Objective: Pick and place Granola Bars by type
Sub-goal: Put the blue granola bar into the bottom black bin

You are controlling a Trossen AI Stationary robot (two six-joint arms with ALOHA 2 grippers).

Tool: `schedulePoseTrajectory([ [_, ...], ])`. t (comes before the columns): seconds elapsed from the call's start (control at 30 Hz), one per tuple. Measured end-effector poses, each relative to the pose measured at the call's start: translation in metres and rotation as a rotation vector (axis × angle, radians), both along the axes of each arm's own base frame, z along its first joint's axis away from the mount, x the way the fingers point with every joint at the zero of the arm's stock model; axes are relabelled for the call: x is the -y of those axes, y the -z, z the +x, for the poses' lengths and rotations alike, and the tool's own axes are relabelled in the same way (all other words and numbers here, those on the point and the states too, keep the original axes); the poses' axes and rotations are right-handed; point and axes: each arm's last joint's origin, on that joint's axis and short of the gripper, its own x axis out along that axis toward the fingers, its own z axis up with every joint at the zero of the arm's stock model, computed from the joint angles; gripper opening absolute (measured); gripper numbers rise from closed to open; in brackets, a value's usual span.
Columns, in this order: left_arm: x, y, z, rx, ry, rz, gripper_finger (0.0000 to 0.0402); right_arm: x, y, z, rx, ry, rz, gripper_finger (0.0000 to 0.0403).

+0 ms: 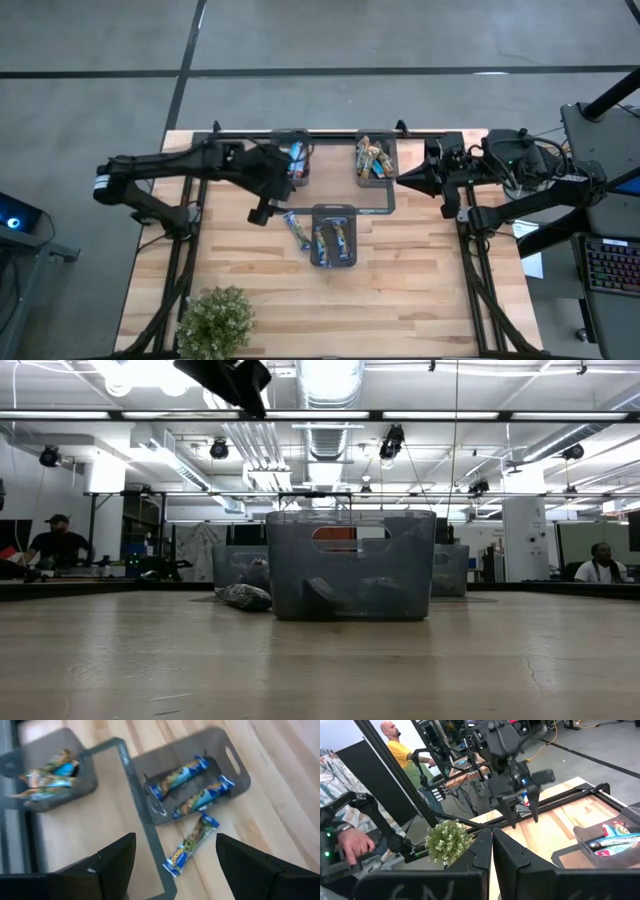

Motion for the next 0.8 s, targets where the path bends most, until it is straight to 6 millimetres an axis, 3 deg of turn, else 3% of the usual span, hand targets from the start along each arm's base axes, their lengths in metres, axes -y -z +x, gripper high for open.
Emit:
schedulePoseTrajectory([
  [0.47, -0.005, 0.056, 0.044, -0.217, 0.142, 0.074, 0.0257, 0.0, 0.0, 0.0, -0.007, 0.004, 0.025, 0.0008],
  [0.63, -0.007, 0.082, 0.054, -0.334, 0.202, 0.202, 0.0257, 0.0, 0.001, 0.0, -0.012, 0.007, 0.044, 0.0008],
  [0.8, -0.008, 0.1, 0.06, -0.41, 0.246, 0.224, 0.0257, 0.0, 0.003, 0.0, -0.034, 0.009, 0.052, 0.0008],
])
